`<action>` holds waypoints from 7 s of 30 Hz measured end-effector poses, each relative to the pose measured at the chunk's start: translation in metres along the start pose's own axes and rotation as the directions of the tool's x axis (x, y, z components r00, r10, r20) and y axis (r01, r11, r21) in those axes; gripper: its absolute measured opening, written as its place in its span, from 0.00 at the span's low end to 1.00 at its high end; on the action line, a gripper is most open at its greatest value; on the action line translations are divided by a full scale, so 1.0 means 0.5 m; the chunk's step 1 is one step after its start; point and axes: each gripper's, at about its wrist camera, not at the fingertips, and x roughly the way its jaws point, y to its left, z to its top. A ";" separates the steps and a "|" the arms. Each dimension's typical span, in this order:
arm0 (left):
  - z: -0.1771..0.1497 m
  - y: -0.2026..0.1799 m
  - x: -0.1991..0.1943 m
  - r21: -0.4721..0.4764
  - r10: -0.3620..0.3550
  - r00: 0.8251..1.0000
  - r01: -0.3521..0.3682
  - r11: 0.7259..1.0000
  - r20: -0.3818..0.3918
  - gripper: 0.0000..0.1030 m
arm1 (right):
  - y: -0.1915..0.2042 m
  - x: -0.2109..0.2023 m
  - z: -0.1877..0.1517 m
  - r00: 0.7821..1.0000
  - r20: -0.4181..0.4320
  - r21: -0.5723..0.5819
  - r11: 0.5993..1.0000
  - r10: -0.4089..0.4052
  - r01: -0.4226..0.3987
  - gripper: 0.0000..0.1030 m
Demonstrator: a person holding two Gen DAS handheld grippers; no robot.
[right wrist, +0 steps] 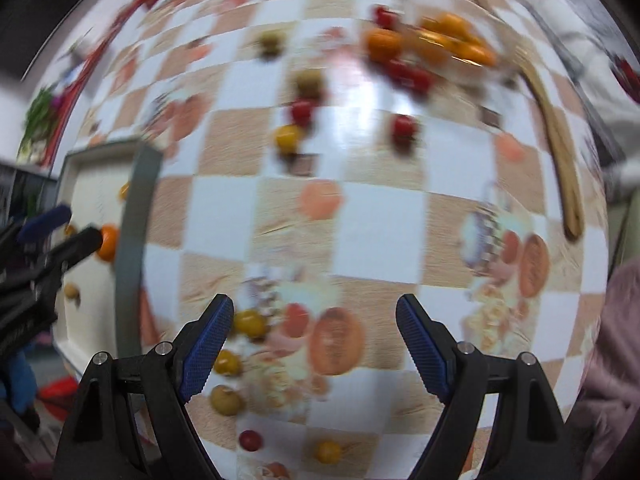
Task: Organize fruits
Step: 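Carry both fruits into the white tray and open both grippers, then move both grippers back toward the tomatoes on the table, then grasp a yellow tomato with the left gripper while the right grasps a red tomato, then carry both tomatoes over the white tray and open both grippers, then move both grippers back to the fruits on the table, then grasp a tan round fruit with the left gripper while the right grasps a yellow tomato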
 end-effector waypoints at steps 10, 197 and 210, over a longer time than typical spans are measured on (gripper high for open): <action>0.069 -0.100 0.073 0.015 -0.012 0.999 0.012 1.000 -0.048 0.63 | -0.126 0.022 0.077 1.000 0.019 0.132 0.991 0.003 -0.006 0.83; -0.060 -0.220 0.109 0.255 -0.143 0.978 0.178 0.950 -0.152 0.32 | 0.025 0.079 -0.254 0.990 -0.139 -0.125 0.992 -0.014 -0.003 0.22; -0.078 -0.165 0.099 0.170 -0.184 0.969 0.211 0.963 -0.164 0.25 | -0.035 0.061 -0.228 0.992 -0.098 0.028 0.996 0.081 -0.079 0.22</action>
